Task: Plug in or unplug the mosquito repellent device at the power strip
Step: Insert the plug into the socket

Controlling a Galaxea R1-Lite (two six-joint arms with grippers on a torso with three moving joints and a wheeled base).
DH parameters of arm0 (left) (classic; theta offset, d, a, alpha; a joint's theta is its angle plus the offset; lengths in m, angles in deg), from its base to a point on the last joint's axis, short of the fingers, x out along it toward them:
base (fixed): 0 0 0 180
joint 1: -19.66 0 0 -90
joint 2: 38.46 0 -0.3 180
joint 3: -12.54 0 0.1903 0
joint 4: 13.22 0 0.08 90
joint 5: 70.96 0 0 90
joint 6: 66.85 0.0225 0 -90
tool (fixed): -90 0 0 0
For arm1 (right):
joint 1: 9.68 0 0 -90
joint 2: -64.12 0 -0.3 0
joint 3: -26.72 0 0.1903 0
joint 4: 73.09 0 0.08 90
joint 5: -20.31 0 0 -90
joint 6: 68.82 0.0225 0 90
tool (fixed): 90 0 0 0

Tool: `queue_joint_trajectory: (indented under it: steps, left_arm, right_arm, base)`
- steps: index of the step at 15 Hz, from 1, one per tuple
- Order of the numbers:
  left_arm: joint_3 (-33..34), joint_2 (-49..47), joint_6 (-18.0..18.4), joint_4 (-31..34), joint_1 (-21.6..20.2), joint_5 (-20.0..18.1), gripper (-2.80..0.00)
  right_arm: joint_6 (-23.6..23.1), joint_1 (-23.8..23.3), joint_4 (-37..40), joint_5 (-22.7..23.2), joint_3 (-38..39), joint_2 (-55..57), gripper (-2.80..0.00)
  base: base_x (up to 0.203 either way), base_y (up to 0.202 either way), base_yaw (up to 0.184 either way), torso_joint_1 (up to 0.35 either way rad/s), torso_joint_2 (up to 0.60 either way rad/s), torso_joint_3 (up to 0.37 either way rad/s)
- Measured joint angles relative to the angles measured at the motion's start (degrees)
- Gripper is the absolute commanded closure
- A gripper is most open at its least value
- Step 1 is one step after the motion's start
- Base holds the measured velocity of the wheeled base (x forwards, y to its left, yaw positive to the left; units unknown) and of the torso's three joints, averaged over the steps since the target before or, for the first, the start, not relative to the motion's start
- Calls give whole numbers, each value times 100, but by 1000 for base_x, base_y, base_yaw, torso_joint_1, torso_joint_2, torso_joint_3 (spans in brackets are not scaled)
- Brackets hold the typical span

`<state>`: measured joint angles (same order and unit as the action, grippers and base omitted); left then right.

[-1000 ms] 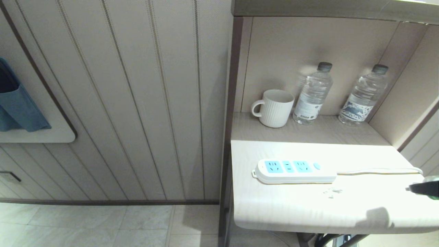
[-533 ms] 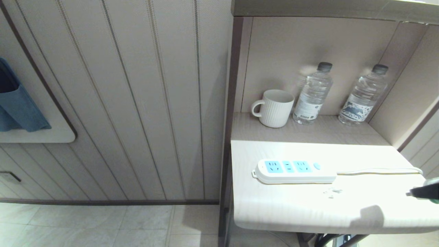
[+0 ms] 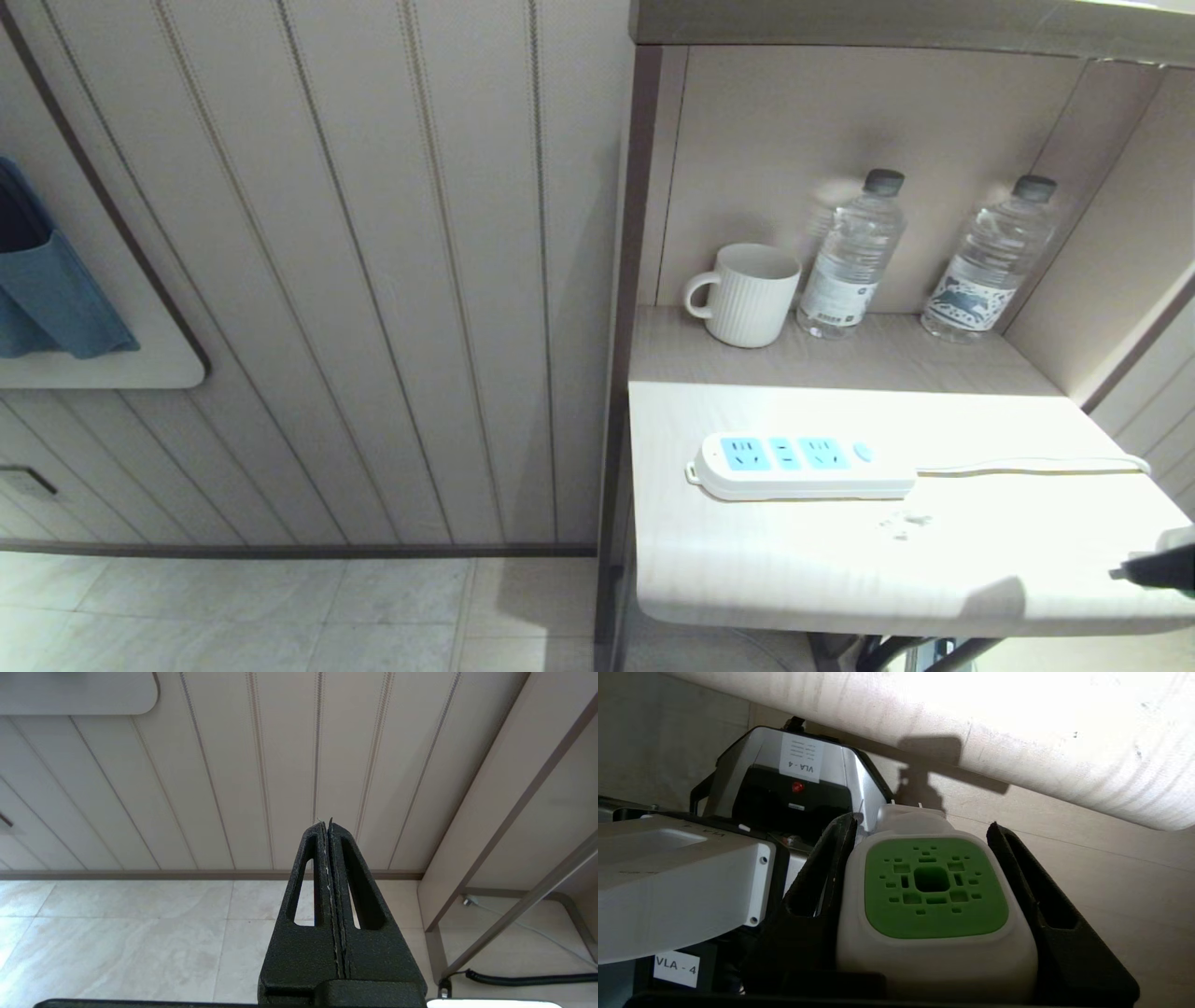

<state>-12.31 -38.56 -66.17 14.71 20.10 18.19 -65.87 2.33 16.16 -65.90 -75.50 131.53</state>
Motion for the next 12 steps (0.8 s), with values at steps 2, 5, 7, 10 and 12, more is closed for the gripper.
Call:
queue_joint_trajectory:
  steps: [2,5,7,10,12]
  left_arm:
    - [0,0,0,0,0,2,0]
    - [0,0,0,0,0,0,0]
    - [0,0,0,-2,0,-2,0]
    - [0,0,0,-2,0,0,0]
    - [0,0,-1,0,0,0,0]
  right_arm:
    - [0,6,5,91,27,2,0]
    - [1,44,5,113,57,11,0]
    - [2,108,5,111,80,37,0]
    - [2,185,0,110,126,102,0]
    - [2,205,0,106,156,129,0]
  base:
    - [0,0,0,0,0,0]
    - [0,0,0,0,0,0]
    - [0,0,0,0,0,0]
    - [0,0,0,0,0,0]
    - [0,0,0,0,0,0]
